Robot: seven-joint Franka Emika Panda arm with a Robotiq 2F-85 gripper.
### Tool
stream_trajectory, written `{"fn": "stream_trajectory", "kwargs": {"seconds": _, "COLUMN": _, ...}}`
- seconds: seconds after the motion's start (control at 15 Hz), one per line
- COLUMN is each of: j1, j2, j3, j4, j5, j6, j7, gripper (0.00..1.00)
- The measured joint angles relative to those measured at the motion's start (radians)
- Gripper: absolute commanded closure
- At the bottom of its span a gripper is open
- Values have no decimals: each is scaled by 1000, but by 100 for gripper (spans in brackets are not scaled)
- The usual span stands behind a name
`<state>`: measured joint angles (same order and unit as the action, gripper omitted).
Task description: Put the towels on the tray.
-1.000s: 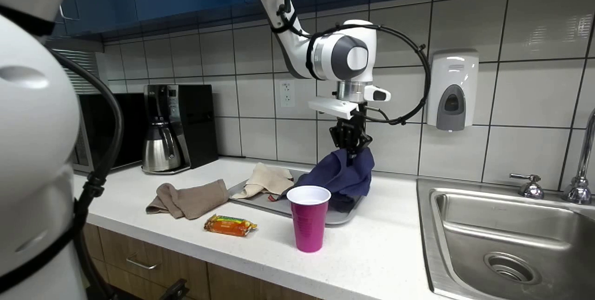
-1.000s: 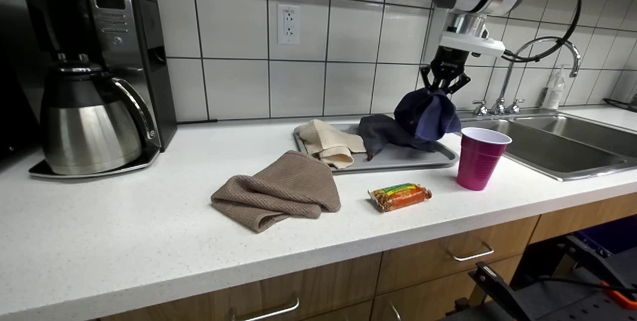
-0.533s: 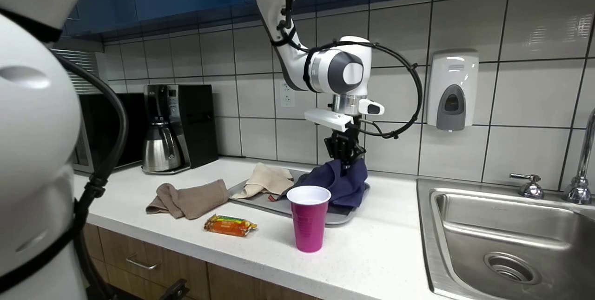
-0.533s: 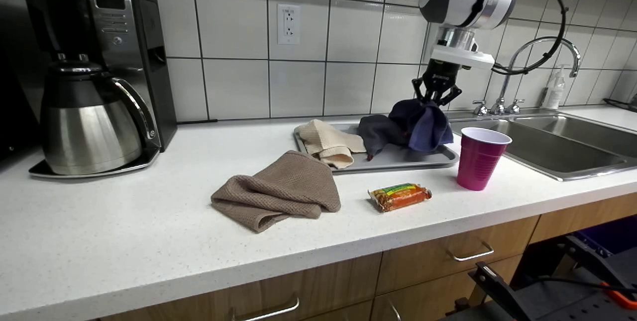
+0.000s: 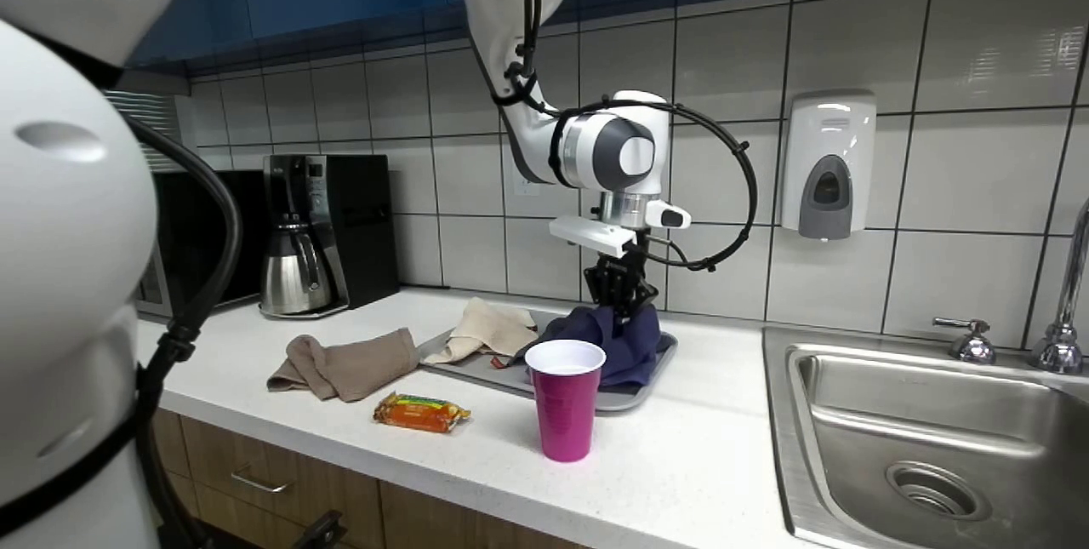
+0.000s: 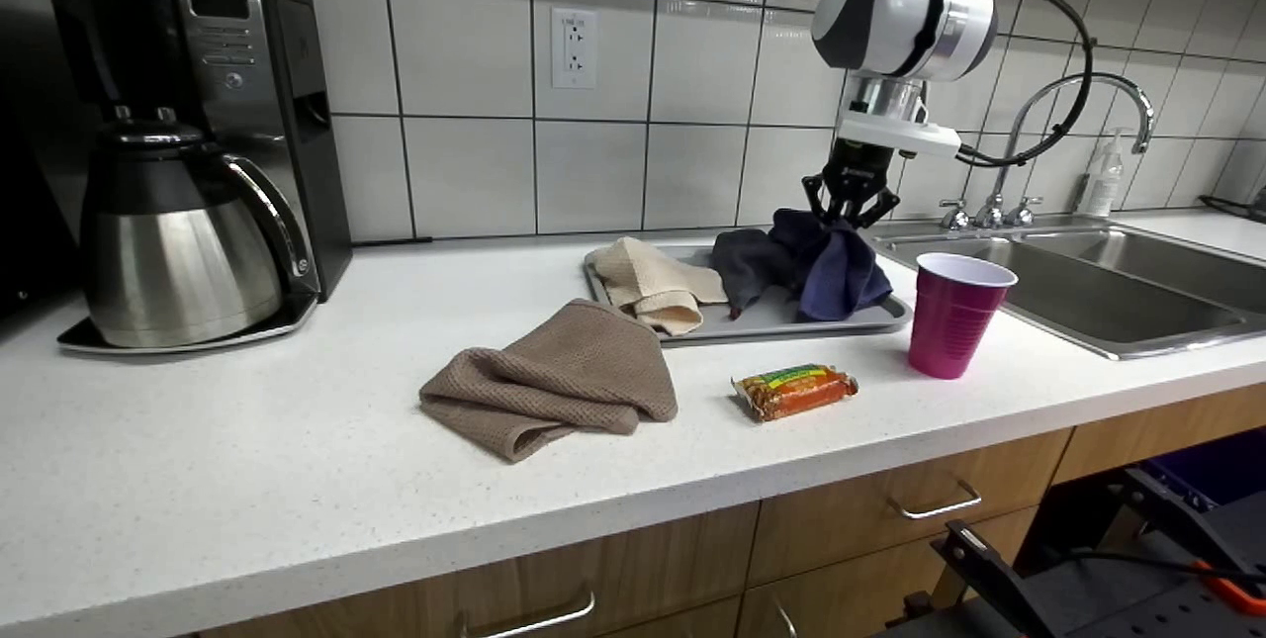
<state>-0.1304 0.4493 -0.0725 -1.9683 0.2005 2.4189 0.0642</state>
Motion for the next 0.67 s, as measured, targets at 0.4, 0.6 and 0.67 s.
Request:
{"fn": "stream_trajectory", "kwargs": {"seconds": 0.4, "j1": 3, "j2": 24, "j3": 8, "j4": 1, "j5": 0, "j6": 0, "j7": 0, "gripper": 61}}
{"fn": "stream_trajectory", "kwargs": {"seconds": 0.6, "j1": 3, "j2": 25, "j3": 10, "j4": 1, "j5": 0, "j6": 0, "j7": 0, "gripper": 40}}
{"fn": "stream_trajectory", "kwargs": {"seconds": 0.67, "j1": 4, "j2": 24, "j3": 11, "j4": 1, "j5": 0, "j6": 0, "j7": 0, "gripper": 34}}
